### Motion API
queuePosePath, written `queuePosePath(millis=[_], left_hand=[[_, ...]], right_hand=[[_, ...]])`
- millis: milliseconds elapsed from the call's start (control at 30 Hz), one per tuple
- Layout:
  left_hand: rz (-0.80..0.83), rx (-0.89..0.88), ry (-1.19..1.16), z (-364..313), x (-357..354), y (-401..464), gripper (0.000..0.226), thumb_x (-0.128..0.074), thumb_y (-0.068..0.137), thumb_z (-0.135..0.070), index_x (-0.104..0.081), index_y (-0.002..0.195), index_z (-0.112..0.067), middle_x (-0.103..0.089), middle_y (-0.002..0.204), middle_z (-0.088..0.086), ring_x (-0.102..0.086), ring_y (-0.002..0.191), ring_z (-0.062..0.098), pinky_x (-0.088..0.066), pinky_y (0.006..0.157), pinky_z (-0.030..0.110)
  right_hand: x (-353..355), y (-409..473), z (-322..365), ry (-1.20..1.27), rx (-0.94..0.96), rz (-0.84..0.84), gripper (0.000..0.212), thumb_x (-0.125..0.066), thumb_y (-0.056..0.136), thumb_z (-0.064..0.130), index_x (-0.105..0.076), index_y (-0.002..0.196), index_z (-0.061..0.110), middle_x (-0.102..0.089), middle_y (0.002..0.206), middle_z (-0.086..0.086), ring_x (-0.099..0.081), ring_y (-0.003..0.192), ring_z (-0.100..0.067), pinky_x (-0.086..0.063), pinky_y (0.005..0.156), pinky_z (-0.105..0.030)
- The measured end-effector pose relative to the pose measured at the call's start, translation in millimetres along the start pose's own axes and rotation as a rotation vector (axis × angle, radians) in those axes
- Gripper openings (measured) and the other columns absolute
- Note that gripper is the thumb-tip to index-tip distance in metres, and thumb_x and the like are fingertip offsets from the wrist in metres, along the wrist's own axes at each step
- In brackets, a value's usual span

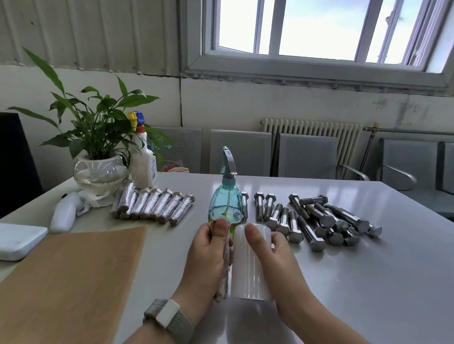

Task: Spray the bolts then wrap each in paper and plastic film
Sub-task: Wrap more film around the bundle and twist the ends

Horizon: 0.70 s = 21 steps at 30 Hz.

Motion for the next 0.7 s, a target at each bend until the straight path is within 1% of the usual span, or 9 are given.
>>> queuePosePath(millis=[67, 133, 233, 333, 400, 467, 567, 633, 700], left_hand=[[-0.030, 0.004, -0.051, -2.1, -3.7, -3.6, 0.057, -0.059, 0.078, -0.061, -0.060, 0.102, -0.010, -0.070, 0.097, 0.018, -0.068, 0.095, 0.037, -0.055, 0.085, 0.057], [-0.038, 0.058, -0.154, -1.8, -6.7, -7.8, 0.059, -0.066, 0.073, -0.057, -0.056, 0.106, -0.009, -0.067, 0.103, 0.023, -0.066, 0.099, 0.040, -0.055, 0.085, 0.057], [0.028, 0.193, -0.330, -1.1, -7.3, -14.3, 0.057, -0.068, 0.075, -0.054, -0.057, 0.114, -0.014, -0.069, 0.108, 0.019, -0.069, 0.098, 0.035, -0.059, 0.076, 0.047], [0.093, 0.268, -0.455, -3.7, -10.8, -16.5, 0.051, -0.060, 0.080, -0.056, -0.069, 0.108, -0.015, -0.072, 0.105, 0.020, -0.072, 0.091, 0.033, -0.059, 0.069, 0.040], [0.094, 0.258, -0.488, -1.0, -14.1, -13.7, 0.043, -0.052, 0.086, -0.044, -0.074, 0.102, -0.011, -0.072, 0.102, 0.021, -0.072, 0.088, 0.029, -0.058, 0.064, 0.034], [0.083, 0.262, -0.452, 1.9, -15.0, -11.6, 0.041, -0.044, 0.097, -0.036, -0.076, 0.100, -0.009, -0.073, 0.103, 0.019, -0.073, 0.088, 0.025, -0.058, 0.063, 0.030], [0.111, 0.283, -0.396, 4.7, -11.1, -8.9, 0.045, -0.045, 0.097, -0.042, -0.072, 0.109, -0.009, -0.073, 0.106, 0.017, -0.072, 0.093, 0.027, -0.059, 0.066, 0.031], [0.152, 0.233, -0.285, 6.0, -6.7, -6.6, 0.047, -0.046, 0.094, -0.049, -0.067, 0.116, -0.012, -0.073, 0.107, 0.015, -0.072, 0.097, 0.028, -0.059, 0.070, 0.032], [0.141, 0.144, -0.138, 6.6, -4.7, -5.3, 0.051, -0.053, 0.086, -0.057, -0.062, 0.114, -0.016, -0.073, 0.106, 0.011, -0.071, 0.097, 0.025, -0.059, 0.076, 0.036]], right_hand=[[-1.3, -3.2, -0.7, -0.043, 0.070, -0.009, 0.078, -0.064, 0.052, 0.085, -0.058, 0.100, 0.024, -0.069, 0.079, 0.017, -0.068, 0.073, -0.001, -0.051, 0.064, -0.022], [-2.6, -5.6, -2.5, -0.100, 0.121, -0.035, 0.075, -0.057, 0.054, 0.089, -0.054, 0.097, 0.028, -0.068, 0.081, 0.019, -0.067, 0.073, 0.000, -0.049, 0.063, -0.021], [-5.0, -6.2, -4.1, -0.172, 0.124, -0.092, 0.070, -0.036, 0.063, 0.094, -0.050, 0.093, 0.032, -0.068, 0.080, 0.011, -0.064, 0.070, -0.001, -0.047, 0.064, -0.028], [-2.5, -2.9, -1.9, -0.273, 0.072, -0.140, 0.058, -0.030, 0.072, 0.084, -0.046, 0.093, 0.032, -0.066, 0.080, 0.006, -0.062, 0.073, -0.004, -0.042, 0.062, -0.030], [0.0, -1.1, -1.1, -0.314, 0.050, -0.159, 0.057, -0.033, 0.072, 0.082, -0.044, 0.098, 0.033, -0.065, 0.089, 0.008, -0.062, 0.080, -0.006, -0.044, 0.064, -0.030], [0.2, -1.1, -1.2, -0.225, 0.030, -0.132, 0.064, -0.044, 0.072, 0.085, -0.049, 0.105, 0.031, -0.066, 0.097, 0.003, -0.064, 0.087, -0.011, -0.051, 0.071, -0.034], [3.3, 2.0, -0.8, 0.061, -0.187, 0.056, 0.077, -0.067, 0.065, 0.077, -0.067, 0.111, 0.015, -0.073, 0.105, -0.012, -0.070, 0.096, -0.031, -0.055, 0.091, -0.052], [7.2, 0.3, 2.7, 0.140, -0.292, 0.197, 0.074, -0.076, 0.064, 0.070, -0.072, 0.110, 0.013, -0.074, 0.105, -0.015, -0.071, 0.097, -0.034, -0.053, 0.095, -0.054], [8.9, 0.6, 1.6, 0.166, -0.252, 0.273, 0.067, -0.077, 0.070, 0.065, -0.071, 0.113, 0.015, -0.073, 0.108, -0.016, -0.071, 0.100, -0.034, -0.052, 0.097, -0.054]])
Point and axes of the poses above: each hand's wrist, its own y-axis towards the middle knuckle, its own x-axis out of the back of the hand, z = x × y, the point moved 1 cm from there along y, towards the middle knuckle
